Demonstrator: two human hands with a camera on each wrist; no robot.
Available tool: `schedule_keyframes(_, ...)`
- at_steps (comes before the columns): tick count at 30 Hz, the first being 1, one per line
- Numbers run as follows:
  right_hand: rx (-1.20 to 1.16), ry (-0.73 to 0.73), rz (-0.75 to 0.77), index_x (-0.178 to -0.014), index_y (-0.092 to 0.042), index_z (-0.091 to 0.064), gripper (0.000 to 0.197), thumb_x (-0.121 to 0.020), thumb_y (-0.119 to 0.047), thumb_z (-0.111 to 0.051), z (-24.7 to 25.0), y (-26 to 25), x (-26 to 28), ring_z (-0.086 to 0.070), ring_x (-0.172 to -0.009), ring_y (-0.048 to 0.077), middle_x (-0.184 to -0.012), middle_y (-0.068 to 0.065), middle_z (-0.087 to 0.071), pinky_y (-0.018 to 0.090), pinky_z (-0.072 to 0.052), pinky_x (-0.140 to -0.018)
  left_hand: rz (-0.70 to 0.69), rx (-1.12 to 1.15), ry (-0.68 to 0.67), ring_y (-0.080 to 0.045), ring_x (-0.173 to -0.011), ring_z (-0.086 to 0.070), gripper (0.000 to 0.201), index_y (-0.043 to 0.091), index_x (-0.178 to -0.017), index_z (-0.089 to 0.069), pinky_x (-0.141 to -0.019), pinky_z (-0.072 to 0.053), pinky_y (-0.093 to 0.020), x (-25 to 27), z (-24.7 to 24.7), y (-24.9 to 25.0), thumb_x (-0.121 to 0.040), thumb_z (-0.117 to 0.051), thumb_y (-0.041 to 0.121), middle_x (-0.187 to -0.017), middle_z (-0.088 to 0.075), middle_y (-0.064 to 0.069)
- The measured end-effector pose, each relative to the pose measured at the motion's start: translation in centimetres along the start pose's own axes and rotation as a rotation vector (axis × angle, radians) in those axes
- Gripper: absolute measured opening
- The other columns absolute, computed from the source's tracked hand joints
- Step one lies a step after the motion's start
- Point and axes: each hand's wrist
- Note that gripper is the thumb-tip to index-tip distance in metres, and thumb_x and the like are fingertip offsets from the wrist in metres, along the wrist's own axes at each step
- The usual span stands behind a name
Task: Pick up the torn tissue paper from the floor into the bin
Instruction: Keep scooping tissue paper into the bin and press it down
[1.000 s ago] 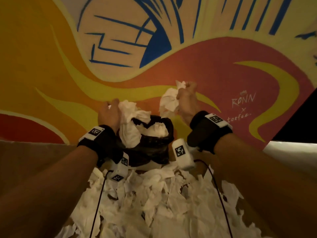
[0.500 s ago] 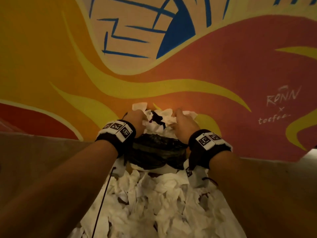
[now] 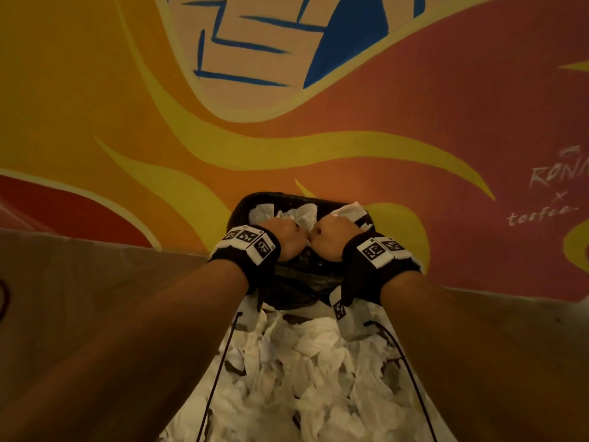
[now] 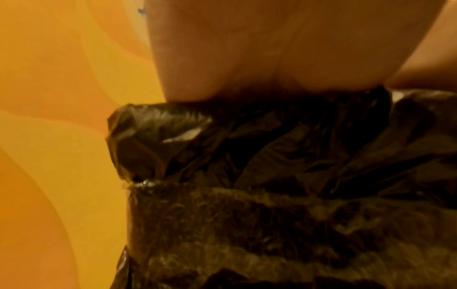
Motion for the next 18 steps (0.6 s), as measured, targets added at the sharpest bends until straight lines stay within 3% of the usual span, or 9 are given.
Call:
schedule_keyframes(2, 0.115, -0.140, 0.035, -0.075, -0.009, -0.050, 0.031, -0.100, -0.020, -0.035, -0.1, -0.6, 0.1, -0.050, -0.074, 0.026, -0.077, 0.008, -0.050, 0.034, -0.041, -0.067, 0.042, 0.028, -0.083, -0.025, -0.083, -0.055, 0.047, 0.012, -0.136, -0.044, -0.074, -0.046, -0.034, -0.3, 0.1, -0.3, -0.102, -0.017, 0.032, -0.129, -0.054, -0.015)
schedule_keyframes(4, 0.142, -0.186, 0.046, -0.091, -0.005, -0.055, 0.032, -0.103, -0.016, -0.027, 0.1, -1.0, 0.3, -0.050, -0.083, 0.028, -0.085, 0.008, -0.047, 0.036, -0.041, -0.077, 0.045, 0.074, -0.110, -0.026, -0.088, -0.055, 0.050, 0.009, -0.139, -0.040, -0.080, -0.046, -0.035, 0.0, 0.3, -0.3, -0.102, -0.016, 0.034, -0.134, -0.053, -0.016)
schedule_keyframes(6, 0.132, -0.181, 0.073, -0.076, -0.012, -0.049, 0.036, -0.104, -0.017, -0.025, 0.6, -1.2, 0.8, -0.045, -0.072, 0.024, -0.081, 0.005, -0.045, 0.032, -0.038, -0.069, 0.028, 0.095, -0.121, -0.036, -0.106, -0.055, 0.050, 0.004, -0.135, -0.044, -0.083, -0.044, -0.036, 0.7, 0.9, -0.2, -0.104, -0.018, 0.032, -0.135, -0.048, -0.026)
schedule_keyframes(7, 0.121, -0.161, 0.092, -0.068, -0.018, -0.041, 0.039, -0.104, -0.018, -0.026, 0.7, -1.3, 1.0, -0.041, -0.064, 0.020, -0.075, 0.003, -0.043, 0.030, -0.036, -0.063, 0.012, 0.095, -0.093, -0.038, -0.107, -0.056, 0.049, 0.004, -0.130, -0.051, -0.075, -0.045, -0.035, 1.6, 1.3, -0.1, -0.104, -0.020, 0.032, -0.128, -0.051, -0.026)
schedule_keyframes(8, 0.087, -0.126, 0.113, -0.064, -0.021, -0.036, 0.042, -0.104, -0.020, -0.027, 0.7, -1.1, 1.1, -0.037, -0.059, 0.017, -0.068, 0.003, -0.041, 0.030, -0.033, -0.058, -0.019, 0.099, -0.018, -0.037, -0.092, -0.059, 0.049, 0.006, -0.113, -0.061, -0.063, -0.042, -0.033, 2.6, 1.6, -0.2, -0.104, -0.023, 0.035, -0.112, -0.056, -0.027)
schedule_keyframes(10, -0.054, -0.021, 0.139, -0.059, -0.016, -0.039, 0.045, -0.103, -0.026, -0.034, 0.5, -0.7, 1.8, -0.035, -0.051, 0.018, -0.060, 0.005, -0.039, 0.031, -0.031, -0.051, -0.105, 0.103, 0.237, -0.028, -0.059, -0.053, 0.050, 0.009, -0.078, -0.059, -0.050, -0.040, -0.033, 3.7, 1.5, -1.0, -0.100, -0.029, 0.042, -0.074, -0.058, -0.016)
schedule_keyframes(13, -0.172, 0.125, 0.209, -0.072, 0.000, -0.056, 0.043, -0.101, -0.029, -0.041, 0.3, 0.2, 3.5, -0.038, -0.049, 0.022, -0.060, 0.012, -0.047, 0.035, -0.035, -0.052, -0.281, 0.168, 0.527, -0.023, -0.054, -0.051, 0.040, 0.013, -0.068, -0.055, -0.053, -0.044, -0.038, 5.5, 0.3, -1.6, -0.090, -0.039, 0.042, -0.063, -0.057, -0.006)
schedule_keyframes(15, -0.183, 0.224, 0.264, -0.083, 0.003, -0.062, 0.038, -0.099, -0.027, -0.043, 0.9, 0.9, 5.3, -0.048, -0.059, 0.028, -0.071, 0.018, -0.058, 0.040, -0.044, -0.057, -0.396, 0.205, 0.449, -0.018, -0.050, -0.047, 0.031, 0.014, -0.061, -0.052, -0.051, -0.040, -0.033, 7.1, -0.9, -0.6, -0.083, -0.049, 0.036, -0.055, -0.055, -0.004)
schedule_keyframes(18, -0.228, 0.357, 0.287, -0.088, -0.004, -0.067, 0.036, -0.098, -0.030, -0.044, 2.8, 2.2, 8.5, -0.062, -0.076, 0.033, -0.086, 0.017, -0.068, 0.047, -0.053, -0.070, -0.413, 0.143, 0.090, -0.012, -0.058, -0.054, 0.020, 0.018, -0.065, -0.061, -0.059, -0.043, -0.026, 8.0, -4.4, 0.7, -0.082, -0.061, 0.029, -0.064, -0.061, 0.002)
Point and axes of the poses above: each hand's wrist, its own x-axis away from the middle knuckle, its own z-axis out of the back of the hand, y = z × x
